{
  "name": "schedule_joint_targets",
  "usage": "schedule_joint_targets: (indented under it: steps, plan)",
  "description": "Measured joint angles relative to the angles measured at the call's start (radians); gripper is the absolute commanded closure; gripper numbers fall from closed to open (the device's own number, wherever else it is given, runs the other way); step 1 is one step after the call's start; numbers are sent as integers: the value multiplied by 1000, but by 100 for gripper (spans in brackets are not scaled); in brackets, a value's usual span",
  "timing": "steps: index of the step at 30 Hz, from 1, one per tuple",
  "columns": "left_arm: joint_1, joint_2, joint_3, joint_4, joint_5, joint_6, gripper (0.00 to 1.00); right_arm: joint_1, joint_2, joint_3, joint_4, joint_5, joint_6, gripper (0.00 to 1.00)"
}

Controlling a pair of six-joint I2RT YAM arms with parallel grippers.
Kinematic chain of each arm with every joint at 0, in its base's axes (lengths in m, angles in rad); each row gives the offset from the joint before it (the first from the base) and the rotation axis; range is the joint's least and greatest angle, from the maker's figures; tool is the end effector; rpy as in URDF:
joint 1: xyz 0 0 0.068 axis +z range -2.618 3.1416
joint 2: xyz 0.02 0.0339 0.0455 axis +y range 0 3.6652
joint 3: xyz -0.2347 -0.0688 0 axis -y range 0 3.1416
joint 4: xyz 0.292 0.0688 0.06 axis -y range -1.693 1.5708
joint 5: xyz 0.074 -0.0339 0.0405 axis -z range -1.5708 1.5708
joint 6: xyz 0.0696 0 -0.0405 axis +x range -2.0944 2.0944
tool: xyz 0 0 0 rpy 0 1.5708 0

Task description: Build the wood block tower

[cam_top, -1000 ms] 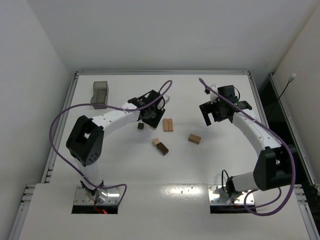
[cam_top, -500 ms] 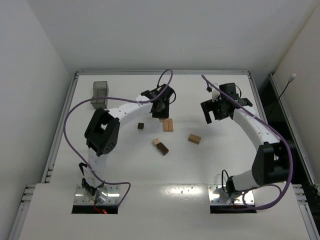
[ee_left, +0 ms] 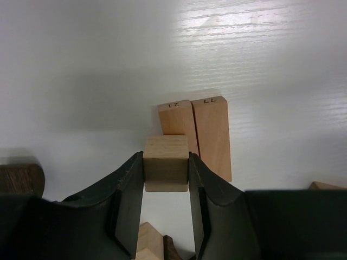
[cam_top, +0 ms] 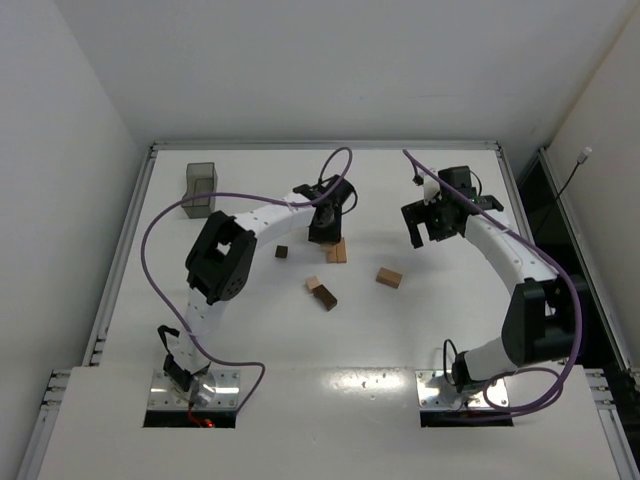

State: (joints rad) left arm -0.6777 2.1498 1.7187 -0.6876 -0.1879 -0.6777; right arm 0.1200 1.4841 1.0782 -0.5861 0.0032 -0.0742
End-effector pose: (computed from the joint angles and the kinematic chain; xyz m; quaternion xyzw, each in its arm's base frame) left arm 0.3984 -0.3040 0.1144 -0.0210 0.9703 -0.0687 0.2312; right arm 0.3676 0.0441 0.1669 -0.0925 0.9539 0.0050 0.2853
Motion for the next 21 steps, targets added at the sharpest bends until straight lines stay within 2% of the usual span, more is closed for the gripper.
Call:
schedule_joint_targets:
  steps: [12, 21]
  plan:
    - [-55, 14, 77, -2, 3, 0, 100, 0, 0, 0, 0, -12, 0, 4]
    - [-56, 42, 97, -5, -17, 0, 100, -7, 0, 0, 1, -21, 0, 4]
